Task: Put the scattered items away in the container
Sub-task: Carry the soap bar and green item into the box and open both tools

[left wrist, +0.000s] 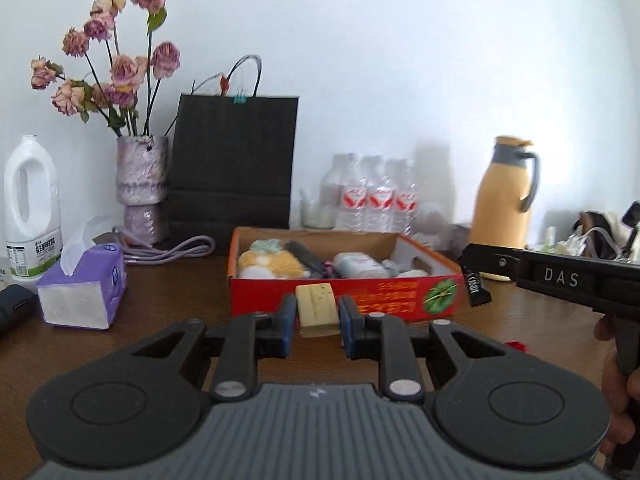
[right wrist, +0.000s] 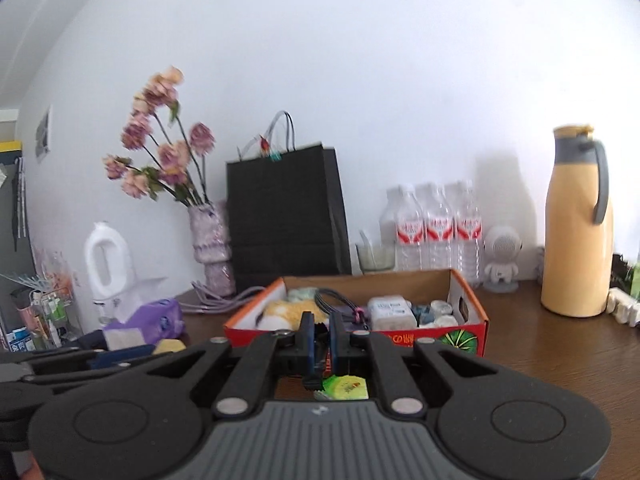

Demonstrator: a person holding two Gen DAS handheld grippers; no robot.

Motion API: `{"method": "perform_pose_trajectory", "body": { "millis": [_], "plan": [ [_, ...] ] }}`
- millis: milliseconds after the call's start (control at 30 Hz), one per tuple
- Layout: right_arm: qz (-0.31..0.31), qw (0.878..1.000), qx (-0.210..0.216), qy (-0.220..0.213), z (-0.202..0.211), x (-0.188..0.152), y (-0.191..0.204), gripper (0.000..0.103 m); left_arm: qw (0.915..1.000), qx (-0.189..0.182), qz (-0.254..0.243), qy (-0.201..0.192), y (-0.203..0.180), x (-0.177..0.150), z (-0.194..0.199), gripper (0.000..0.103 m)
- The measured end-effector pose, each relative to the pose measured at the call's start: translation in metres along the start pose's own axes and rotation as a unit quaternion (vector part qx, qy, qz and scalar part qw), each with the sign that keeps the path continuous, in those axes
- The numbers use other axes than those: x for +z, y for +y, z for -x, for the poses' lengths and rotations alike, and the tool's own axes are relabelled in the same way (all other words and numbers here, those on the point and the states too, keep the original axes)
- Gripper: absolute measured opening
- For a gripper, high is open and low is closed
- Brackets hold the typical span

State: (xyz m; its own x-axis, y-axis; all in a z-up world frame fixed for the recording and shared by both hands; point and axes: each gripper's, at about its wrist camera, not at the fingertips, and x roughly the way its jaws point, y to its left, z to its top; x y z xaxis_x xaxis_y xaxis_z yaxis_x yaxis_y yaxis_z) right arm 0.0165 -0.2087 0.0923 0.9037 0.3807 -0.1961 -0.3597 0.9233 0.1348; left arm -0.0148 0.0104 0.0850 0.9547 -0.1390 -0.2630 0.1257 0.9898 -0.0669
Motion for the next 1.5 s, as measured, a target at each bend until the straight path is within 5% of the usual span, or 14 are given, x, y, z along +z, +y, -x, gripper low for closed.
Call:
{"method": "perform_pose_trajectory", "body": {
  "millis": [400, 533, 800, 933, 1067, 1167, 1233, 1300, 1400, 1500],
  "plan": [
    [0.018, 0.999, -0.038, -0.021, 0.066, -0.016, 0.011, 0.006, 0.9995, -0.003, 0.002, -0.03, 0.001, -0.021, 0.047, 0.024],
    [0.035, 0.997, -0.039, -0.051, 0.082, -0.017, 0.016, 0.006, 0.9961, 0.022, -0.005, -0.085, -0.002, -0.013, 0.067, 0.022],
    [0.044, 0.99, -0.035, -0.13, 0.082, 0.044, 0.0, 0.006, 0.9866, 0.041, -0.011, -0.158, -0.008, 0.049, 0.047, 0.022],
    [0.045, 0.991, -0.026, -0.126, 0.048, 0.085, -0.023, 0.006, 0.9887, 0.021, -0.002, -0.148, 0.001, 0.093, 0.005, 0.022],
    [0.014, 0.999, 0.01, -0.044, -0.021, 0.121, -0.06, 0.006, 0.9983, -0.018, 0.031, -0.047, 0.019, 0.135, -0.074, 0.021],
    [-0.015, 0.998, 0.03, 0.06, -0.095, 0.135, -0.09, 0.006, 0.9949, -0.054, 0.044, 0.073, 0.027, 0.145, -0.159, 0.021],
    [-0.047, 0.985, 0.042, 0.163, -0.152, 0.131, -0.105, 0.006, 0.983, -0.087, 0.056, 0.152, 0.027, 0.13, -0.215, 0.022],
    [-0.075, 0.968, 0.043, 0.237, -0.201, 0.116, -0.113, 0.006, 0.9768, -0.072, 0.048, 0.196, 0.025, 0.103, -0.256, 0.022],
    [-0.079, 0.948, 0.023, 0.308, -0.253, 0.086, -0.12, 0.007, 0.9703, -0.06, 0.042, 0.231, 0.03, 0.073, -0.291, 0.022],
    [-0.048, 0.936, -0.005, 0.348, -0.278, 0.065, -0.117, 0.02, 0.9656, -0.057, 0.039, 0.251, 0.036, 0.057, -0.304, 0.023]
  ]
}}
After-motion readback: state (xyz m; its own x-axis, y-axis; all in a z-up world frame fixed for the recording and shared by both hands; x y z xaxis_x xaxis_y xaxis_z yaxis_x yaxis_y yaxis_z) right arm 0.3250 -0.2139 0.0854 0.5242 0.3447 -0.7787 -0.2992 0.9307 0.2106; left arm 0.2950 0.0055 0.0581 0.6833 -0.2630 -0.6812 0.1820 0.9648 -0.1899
